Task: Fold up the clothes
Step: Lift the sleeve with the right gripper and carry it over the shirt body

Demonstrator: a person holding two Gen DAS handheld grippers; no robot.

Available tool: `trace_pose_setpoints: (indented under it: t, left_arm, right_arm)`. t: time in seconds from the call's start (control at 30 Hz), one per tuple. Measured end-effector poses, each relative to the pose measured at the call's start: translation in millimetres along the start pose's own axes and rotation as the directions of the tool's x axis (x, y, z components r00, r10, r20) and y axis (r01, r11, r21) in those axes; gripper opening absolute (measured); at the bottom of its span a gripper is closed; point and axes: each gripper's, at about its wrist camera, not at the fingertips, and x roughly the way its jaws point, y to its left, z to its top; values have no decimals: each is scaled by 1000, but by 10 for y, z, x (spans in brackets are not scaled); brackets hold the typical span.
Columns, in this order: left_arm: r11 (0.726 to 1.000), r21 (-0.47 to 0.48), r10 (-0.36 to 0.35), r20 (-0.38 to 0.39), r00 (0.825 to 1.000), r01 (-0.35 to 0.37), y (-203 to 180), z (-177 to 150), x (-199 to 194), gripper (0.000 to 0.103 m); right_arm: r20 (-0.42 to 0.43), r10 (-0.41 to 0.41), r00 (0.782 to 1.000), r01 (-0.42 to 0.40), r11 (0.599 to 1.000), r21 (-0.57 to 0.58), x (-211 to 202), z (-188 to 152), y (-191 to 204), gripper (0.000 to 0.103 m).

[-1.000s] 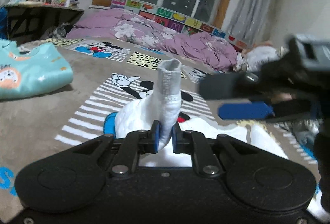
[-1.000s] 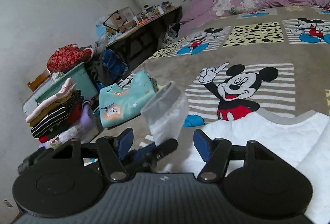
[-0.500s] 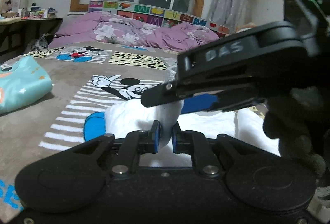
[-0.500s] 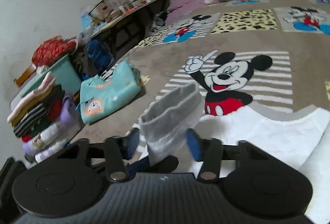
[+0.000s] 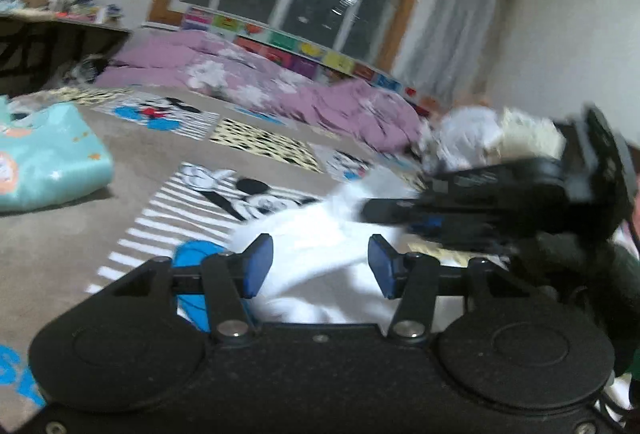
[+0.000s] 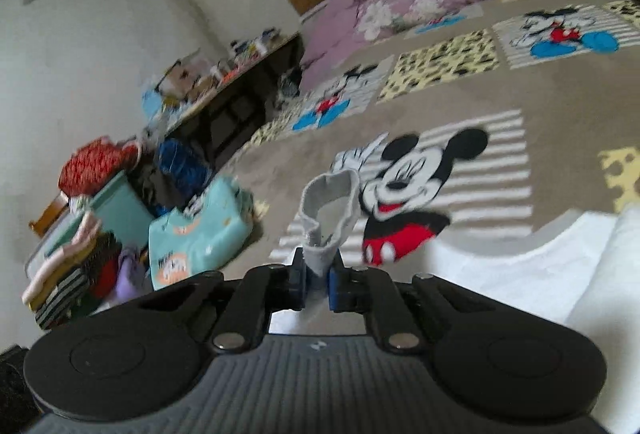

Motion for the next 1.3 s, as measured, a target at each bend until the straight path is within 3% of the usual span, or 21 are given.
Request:
trace_pose_setpoints:
  t: [0.1,0.2,0.33,0.43,0.63,0.77,0.87,1.03,1.2,1.3]
  left_arm:
    - [996,-81,24,-6,1000,-24,152,34,0,51]
    - [996,-75,38,-37,999,-41,154,21,26,51]
    - [999,21,32,-86,996,-30,40,-38,74,48]
    - [992,122,34,-115,993,-20,-74,-96,94,35]
    - [969,243,0,-165,986,40,-191,-183,92,34]
    - [941,324,-31,-214,976,101,-293,-250,87,34]
    - [904,397,-55,-253,966,155,-350,-304,30,34]
    - [843,455,-139,-330,934,286,-367,-379,-147,34]
    - [786,436,-265,-404,876,439,-412,-432,-316,34]
    - [754,439,-288,-448,846,489,-526,-517,-293,34]
  right_arm:
    - [45,-8,999,7,1000,9,-160,145,-77,12]
    - [87,-25,996,24,1000,17,-334,278,-192,12]
    - [129,-57,990,53,998,35,-537,421,-373,12]
    - [148,-80,986,74,996,42,-644,488,-500,12]
    - [155,-138,978,132,990,49,-777,542,-748,12]
    - [155,-179,972,172,984,53,-853,566,-913,12]
    - [153,-209,966,202,978,61,-897,570,-1037,12]
    - [137,-254,957,245,966,84,-887,533,-1244,12]
    - [119,-282,952,272,958,93,-828,533,-1353,12]
    - [116,-291,950,282,955,88,-797,562,-1360,12]
